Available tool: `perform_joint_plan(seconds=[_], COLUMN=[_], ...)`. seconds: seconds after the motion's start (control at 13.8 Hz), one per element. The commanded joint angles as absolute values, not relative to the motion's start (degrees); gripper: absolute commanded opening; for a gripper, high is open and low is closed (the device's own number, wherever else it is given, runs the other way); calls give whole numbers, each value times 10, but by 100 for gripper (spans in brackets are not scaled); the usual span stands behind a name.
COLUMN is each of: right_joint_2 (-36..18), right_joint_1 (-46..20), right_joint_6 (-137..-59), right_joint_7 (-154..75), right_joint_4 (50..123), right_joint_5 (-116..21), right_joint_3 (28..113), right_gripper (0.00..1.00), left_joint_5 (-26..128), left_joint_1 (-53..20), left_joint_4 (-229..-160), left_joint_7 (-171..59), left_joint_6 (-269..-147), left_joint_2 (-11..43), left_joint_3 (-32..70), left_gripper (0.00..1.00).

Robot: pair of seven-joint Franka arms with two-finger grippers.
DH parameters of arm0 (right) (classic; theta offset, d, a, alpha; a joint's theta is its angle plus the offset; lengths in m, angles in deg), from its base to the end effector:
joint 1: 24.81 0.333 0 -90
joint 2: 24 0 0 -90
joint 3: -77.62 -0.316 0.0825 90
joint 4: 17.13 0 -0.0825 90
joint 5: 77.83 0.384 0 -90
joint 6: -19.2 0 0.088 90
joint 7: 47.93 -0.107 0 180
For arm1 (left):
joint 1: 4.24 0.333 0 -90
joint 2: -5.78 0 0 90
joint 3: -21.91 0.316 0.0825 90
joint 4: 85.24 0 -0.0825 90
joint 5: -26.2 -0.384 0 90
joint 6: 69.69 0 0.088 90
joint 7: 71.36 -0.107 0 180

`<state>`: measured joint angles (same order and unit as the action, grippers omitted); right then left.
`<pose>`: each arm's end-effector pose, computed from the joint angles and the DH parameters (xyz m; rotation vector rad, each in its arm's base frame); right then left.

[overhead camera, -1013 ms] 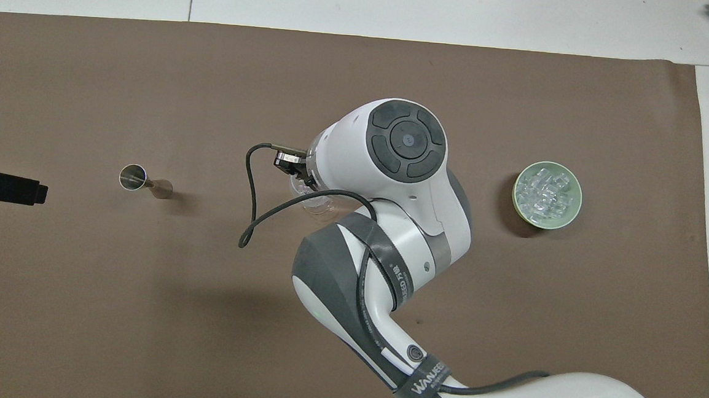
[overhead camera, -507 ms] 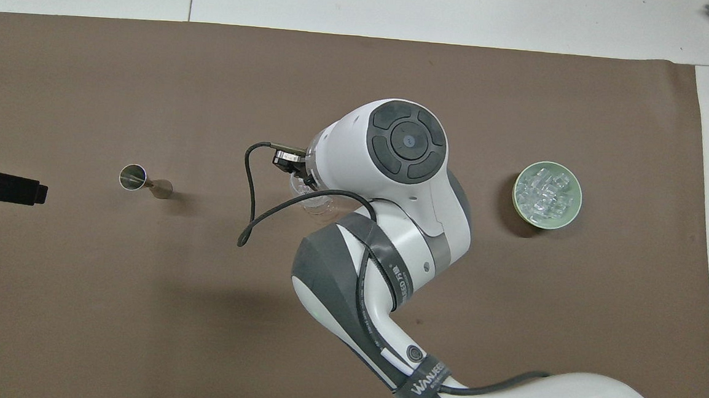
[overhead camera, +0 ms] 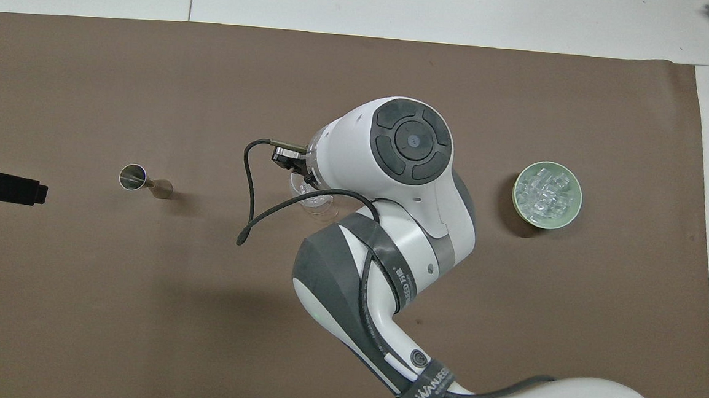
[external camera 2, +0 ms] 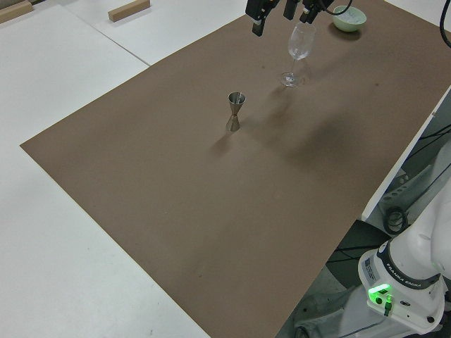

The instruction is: Pour wine and add ice with both arms

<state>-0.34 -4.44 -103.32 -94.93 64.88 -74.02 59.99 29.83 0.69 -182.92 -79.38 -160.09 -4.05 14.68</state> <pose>0.5779 0.4074 0.4997 -2.7774 0.3176 -0.1546 0.5002 -0.0328 0.6516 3.0887 -0.2782 0.0701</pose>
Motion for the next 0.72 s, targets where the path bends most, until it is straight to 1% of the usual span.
perform_joint_plan(seconds=[0.0, 0.22, 0.36, 0.51, 0.65], right_joint_2=[-34, -59, -79, -103, -134], right_joint_1=[-56, -78, -101, -141, -176], right_joint_6=[-1031, -1024, -1015, -1001, -957], right_joint_7=[-961, -950, -947, -929, -870], right_joint_4=[650, 657, 657, 658, 658], right_joint_5=[-753, -774, -786, -790, -791], right_joint_3=[602, 608, 608, 607, 607], right_gripper=[43, 51, 54, 65, 65], left_joint_5=[303, 303, 303, 303, 303], left_joint_1=[9, 9, 9, 9, 9], left_joint_4=[-1823, -1823, -1823, -1823, -1823], left_joint_7=[-798, -798, -798, -798, -798], left_joint_6=[-1596, -1596, -1596, -1596, -1596], left_joint_2=[-43, -43, -43, -43, -43], left_joint_3=[148, 148, 148, 148, 148], left_gripper=[100, 100, 100, 100, 100])
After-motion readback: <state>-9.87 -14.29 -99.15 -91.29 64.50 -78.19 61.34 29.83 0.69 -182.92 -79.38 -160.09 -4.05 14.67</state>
